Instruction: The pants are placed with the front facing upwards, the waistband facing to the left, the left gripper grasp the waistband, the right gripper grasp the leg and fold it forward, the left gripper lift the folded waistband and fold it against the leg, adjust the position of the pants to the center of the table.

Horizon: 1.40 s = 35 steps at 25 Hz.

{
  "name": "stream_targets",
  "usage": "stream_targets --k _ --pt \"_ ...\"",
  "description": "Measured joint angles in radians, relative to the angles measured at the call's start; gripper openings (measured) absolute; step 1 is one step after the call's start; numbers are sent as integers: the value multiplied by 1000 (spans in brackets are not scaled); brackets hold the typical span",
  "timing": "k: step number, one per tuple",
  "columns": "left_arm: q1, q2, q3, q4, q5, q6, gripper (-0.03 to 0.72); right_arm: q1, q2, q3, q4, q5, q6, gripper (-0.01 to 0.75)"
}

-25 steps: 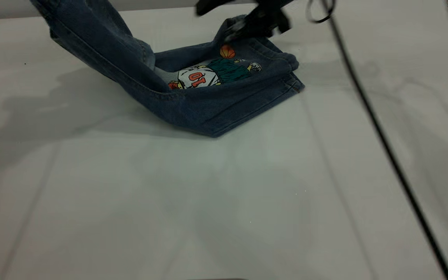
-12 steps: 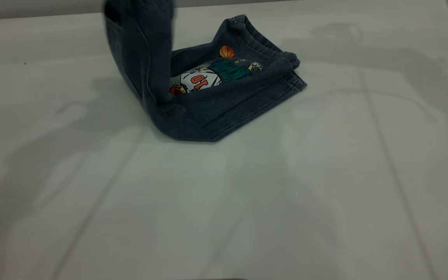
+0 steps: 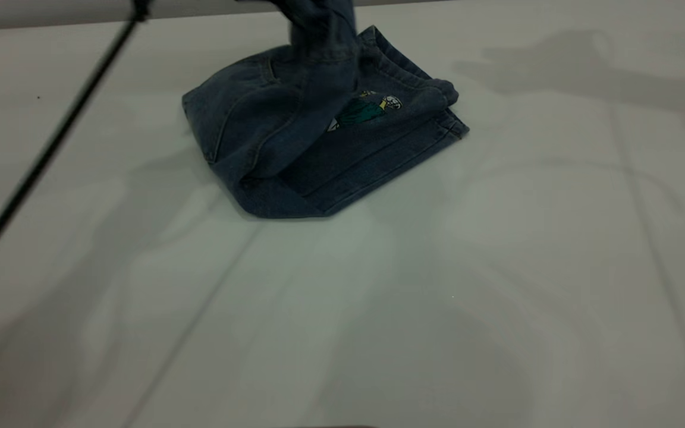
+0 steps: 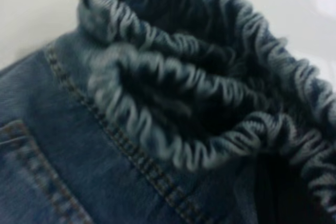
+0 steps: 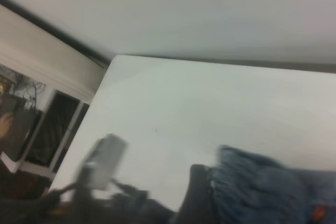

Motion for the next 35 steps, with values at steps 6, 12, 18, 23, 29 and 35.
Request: stream_targets --k 6,12,18,23,29,35 --pt "-33 87 -79 2 39 12 215 0 -2 0 -13 12 0 518" --pt "-16 65 -91 2 99 47 531 0 -20 0 -112 38 0 518" --pt "47 -73 -91 11 255 58 608 1 -66 0 -213 12 7 516" --pt "133 -256 -91 21 357 60 579 114 -57 0 -395 2 80 516" --pt "151 -468 -91 22 381 62 573 414 24 0 -807 -153 312 516" --pt "150 -552 -92 22 429 62 573 567 157 0 -1236 -211 684 515"
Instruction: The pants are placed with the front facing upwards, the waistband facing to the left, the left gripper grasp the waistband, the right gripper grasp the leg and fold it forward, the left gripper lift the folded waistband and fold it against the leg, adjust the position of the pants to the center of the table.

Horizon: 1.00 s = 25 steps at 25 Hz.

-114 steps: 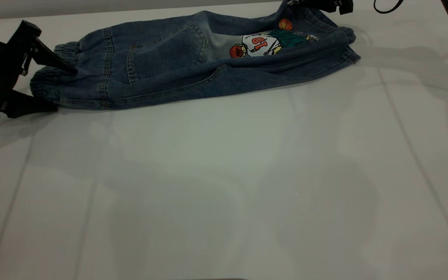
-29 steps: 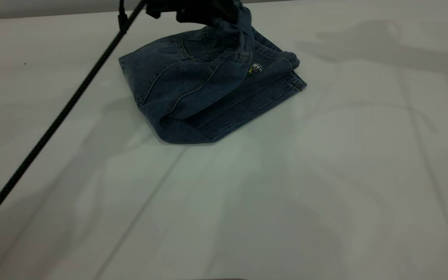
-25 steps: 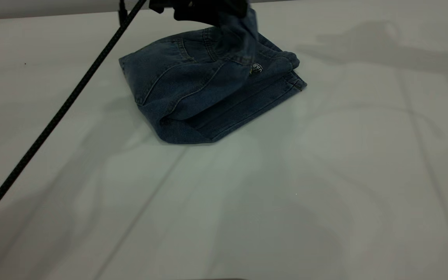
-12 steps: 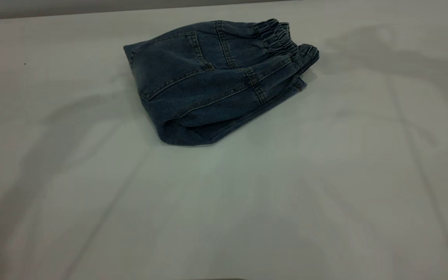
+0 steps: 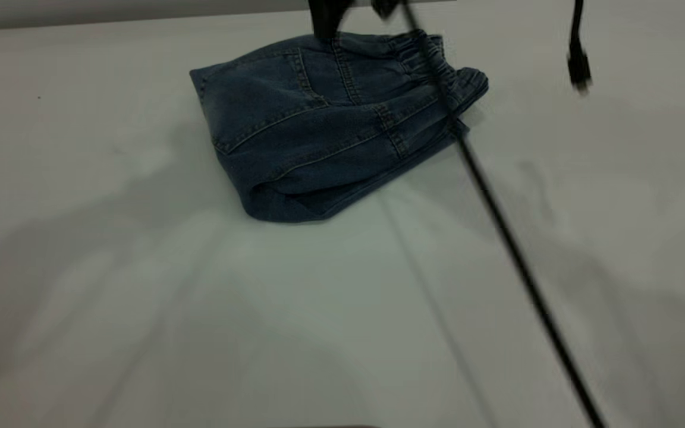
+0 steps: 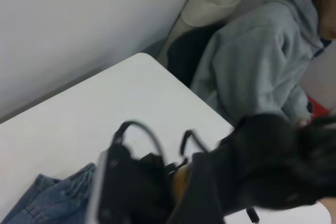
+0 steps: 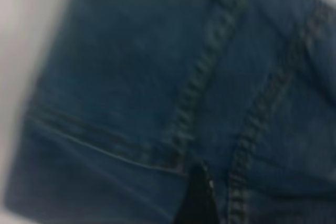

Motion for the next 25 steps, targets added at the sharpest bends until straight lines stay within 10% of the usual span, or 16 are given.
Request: stream_targets --k 14,25 --pt "0 2 0 6 50 0 573 17 178 -8 -64 160 187 468" --pt "0 2 0 10 119 5 573 16 183 -8 267 190 501 462"
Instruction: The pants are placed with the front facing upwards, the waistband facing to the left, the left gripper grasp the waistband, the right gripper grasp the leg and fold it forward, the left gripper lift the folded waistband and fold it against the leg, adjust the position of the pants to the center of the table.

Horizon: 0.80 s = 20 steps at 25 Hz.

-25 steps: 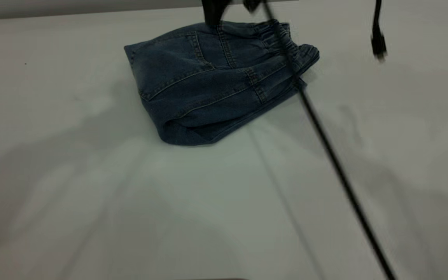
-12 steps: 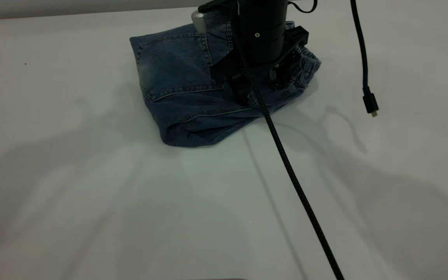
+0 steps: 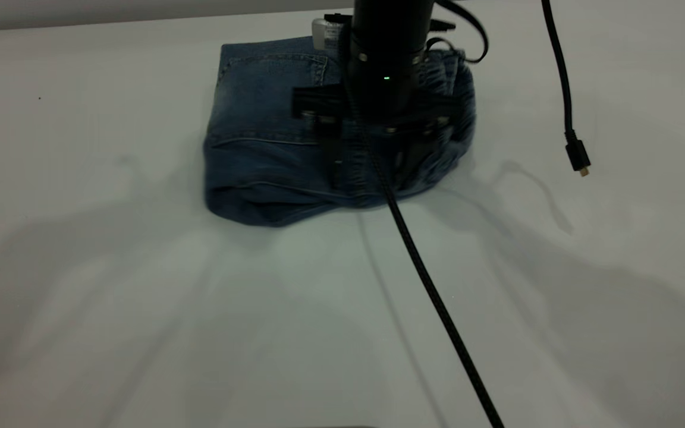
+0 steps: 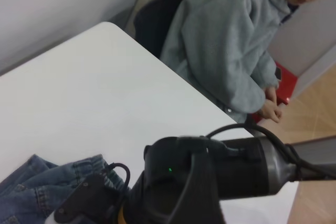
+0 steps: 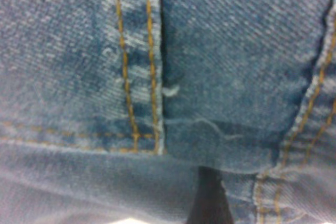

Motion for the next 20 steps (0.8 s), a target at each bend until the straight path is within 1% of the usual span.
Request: stream_targets --k 5,7,9,11,14,16,20 --pt "0 0 0 21 25 3 573 0 1 0 233 -49 7 462" --pt "0 0 0 23 32 3 573 0 1 0 265 -70 -20 462" --pt "0 0 0 23 33 3 573 0 1 -4 267 -68 -36 462" --pt "0 0 0 23 33 3 573 0 -7 -21 242 -51 -47 462" --pt "0 0 0 23 36 3 573 1 -56 -71 150 -2 -59 462" --pt "0 0 0 23 42 3 573 1 -103 -113 51 54 -61 462" --pt "0 -11 0 45 67 3 573 1 -216 -191 -122 208 -105 462"
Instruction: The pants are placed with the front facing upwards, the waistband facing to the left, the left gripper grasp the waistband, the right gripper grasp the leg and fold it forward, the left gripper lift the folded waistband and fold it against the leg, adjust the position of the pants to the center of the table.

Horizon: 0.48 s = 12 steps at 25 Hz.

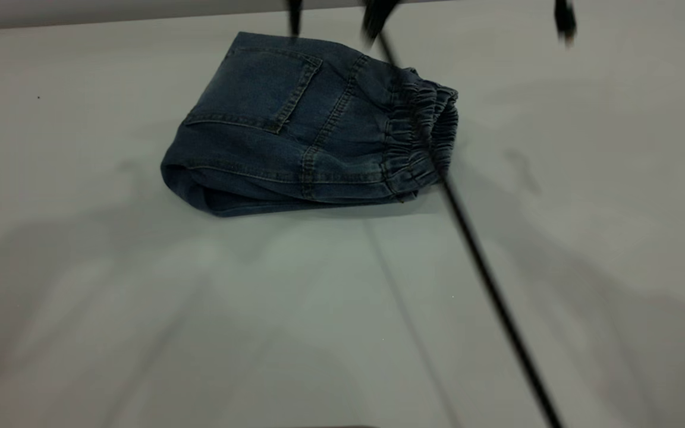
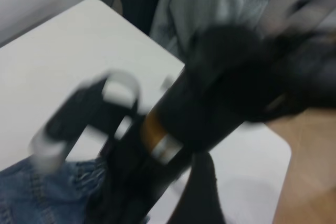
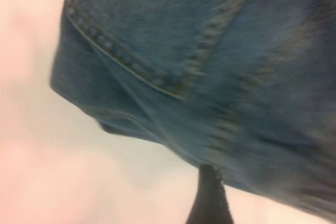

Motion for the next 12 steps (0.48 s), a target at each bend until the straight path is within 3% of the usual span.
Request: stream_targets --k 4,12 --pt "0 -61 0 104 32 -7 573 -1 -120 -21 -93 45 -105 462" --pt "0 -283 0 471 119 -178 571 0 -395 0 -13 63 -267 462"
